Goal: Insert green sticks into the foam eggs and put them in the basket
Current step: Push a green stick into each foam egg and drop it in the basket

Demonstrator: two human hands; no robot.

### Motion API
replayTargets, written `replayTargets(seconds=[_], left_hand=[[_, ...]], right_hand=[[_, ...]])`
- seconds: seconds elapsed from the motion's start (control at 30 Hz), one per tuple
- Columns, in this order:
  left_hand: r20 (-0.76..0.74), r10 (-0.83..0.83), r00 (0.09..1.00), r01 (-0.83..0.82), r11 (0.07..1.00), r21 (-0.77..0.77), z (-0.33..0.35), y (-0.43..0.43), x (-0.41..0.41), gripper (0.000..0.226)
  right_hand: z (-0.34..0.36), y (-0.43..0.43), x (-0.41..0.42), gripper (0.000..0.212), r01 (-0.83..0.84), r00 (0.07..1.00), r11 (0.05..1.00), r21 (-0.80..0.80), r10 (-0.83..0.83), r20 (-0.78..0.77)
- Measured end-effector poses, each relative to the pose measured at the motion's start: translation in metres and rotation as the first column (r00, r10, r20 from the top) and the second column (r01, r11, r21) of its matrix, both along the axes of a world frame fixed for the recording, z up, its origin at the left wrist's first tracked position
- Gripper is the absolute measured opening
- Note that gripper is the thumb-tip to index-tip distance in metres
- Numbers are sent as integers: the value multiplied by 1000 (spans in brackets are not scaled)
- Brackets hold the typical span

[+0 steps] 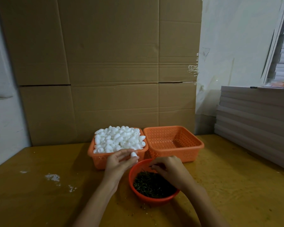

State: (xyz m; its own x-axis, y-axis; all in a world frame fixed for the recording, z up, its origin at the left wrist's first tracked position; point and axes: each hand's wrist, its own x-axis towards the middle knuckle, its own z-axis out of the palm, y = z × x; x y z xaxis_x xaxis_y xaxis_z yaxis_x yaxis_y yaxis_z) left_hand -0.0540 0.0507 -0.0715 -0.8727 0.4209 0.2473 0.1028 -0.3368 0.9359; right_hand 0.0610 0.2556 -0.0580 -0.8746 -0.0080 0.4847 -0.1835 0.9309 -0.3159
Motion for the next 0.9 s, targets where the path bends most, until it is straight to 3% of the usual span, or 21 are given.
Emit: replayTargets(seconds=[0.1, 0.3, 0.6, 0.9], left_hand=[[-31, 3, 1000, -3, 1000, -12, 1, -1, 1, 55], [-20, -11, 1000, 10, 999, -50, 0, -1, -2, 39], [-32, 31, 999, -34, 995, -90, -2, 2, -3, 37], [18, 14, 1000, -14, 999, -36, 0, 2, -1, 34]], right_hand=[[1, 0, 0, 19, 3, 1000, 1000, -4, -3, 8], [0, 0, 1, 19, 3, 1000, 1000, 1, -3, 12], [0, 2, 0, 19, -27, 999, 1000, 11, 26, 34], [-2, 2, -1, 19, -50, 998, 998, 22, 49, 46]])
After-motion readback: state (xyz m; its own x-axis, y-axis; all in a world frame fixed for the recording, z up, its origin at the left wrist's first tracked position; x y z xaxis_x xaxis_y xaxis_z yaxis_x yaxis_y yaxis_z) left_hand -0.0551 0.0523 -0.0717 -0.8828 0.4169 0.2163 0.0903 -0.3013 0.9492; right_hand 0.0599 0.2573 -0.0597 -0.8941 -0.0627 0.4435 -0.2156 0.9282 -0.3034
